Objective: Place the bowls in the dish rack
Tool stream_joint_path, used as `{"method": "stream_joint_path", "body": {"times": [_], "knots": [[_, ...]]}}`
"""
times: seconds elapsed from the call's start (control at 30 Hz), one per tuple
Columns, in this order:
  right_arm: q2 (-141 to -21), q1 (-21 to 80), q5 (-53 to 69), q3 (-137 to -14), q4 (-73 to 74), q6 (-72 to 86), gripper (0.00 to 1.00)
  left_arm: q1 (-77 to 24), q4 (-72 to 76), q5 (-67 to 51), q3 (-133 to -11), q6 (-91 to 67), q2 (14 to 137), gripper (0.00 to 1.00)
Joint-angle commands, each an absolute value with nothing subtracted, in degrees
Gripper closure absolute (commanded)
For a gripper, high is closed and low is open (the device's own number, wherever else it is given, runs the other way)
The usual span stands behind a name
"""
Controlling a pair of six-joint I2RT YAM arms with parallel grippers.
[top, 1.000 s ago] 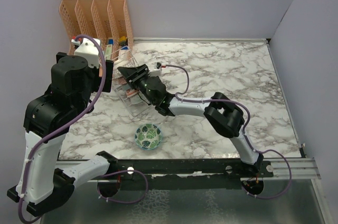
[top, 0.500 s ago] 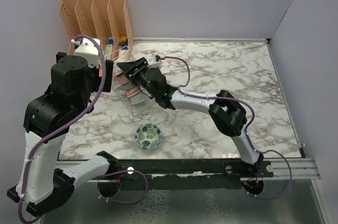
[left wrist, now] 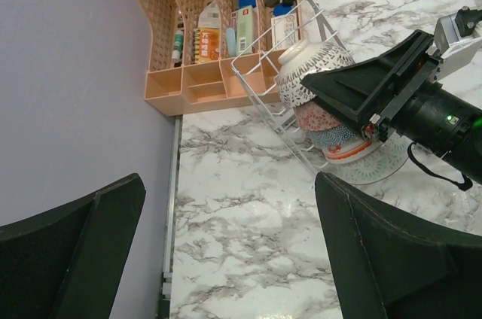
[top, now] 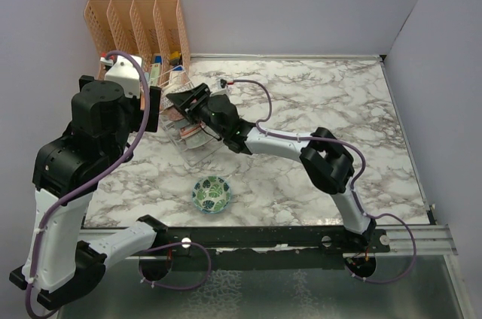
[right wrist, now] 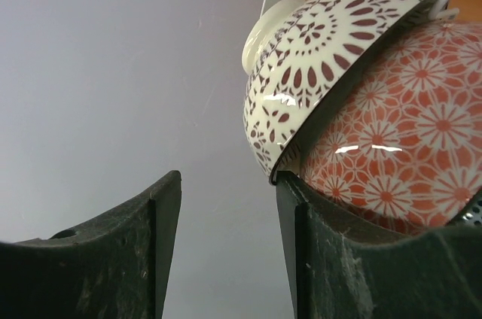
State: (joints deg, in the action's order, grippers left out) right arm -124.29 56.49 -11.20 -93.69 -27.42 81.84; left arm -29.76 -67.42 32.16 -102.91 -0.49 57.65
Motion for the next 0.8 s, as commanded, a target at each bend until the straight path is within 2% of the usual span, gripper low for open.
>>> {"method": "stream_joint_path", "body": {"times": [0.0,0.53,0.77], "knots": [[-120.9,56.7,-8.7,-91.5,-25.3,82.7,0.46,-30.1,-66.5,32.5,-102.3,-0.3,57.1,0.01],[-113.0,56.2,-8.0,-84.8,-20.2,80.7,0.45,-30.1,-65.8,32.3,-102.1,-0.2,57.2,0.01],[-104.5,56.2,-1.5,-83.0,-5.7,71.7,0.44,-30.1,-65.9,32.8,-103.9,-0.1,57.9,0.01]]}}
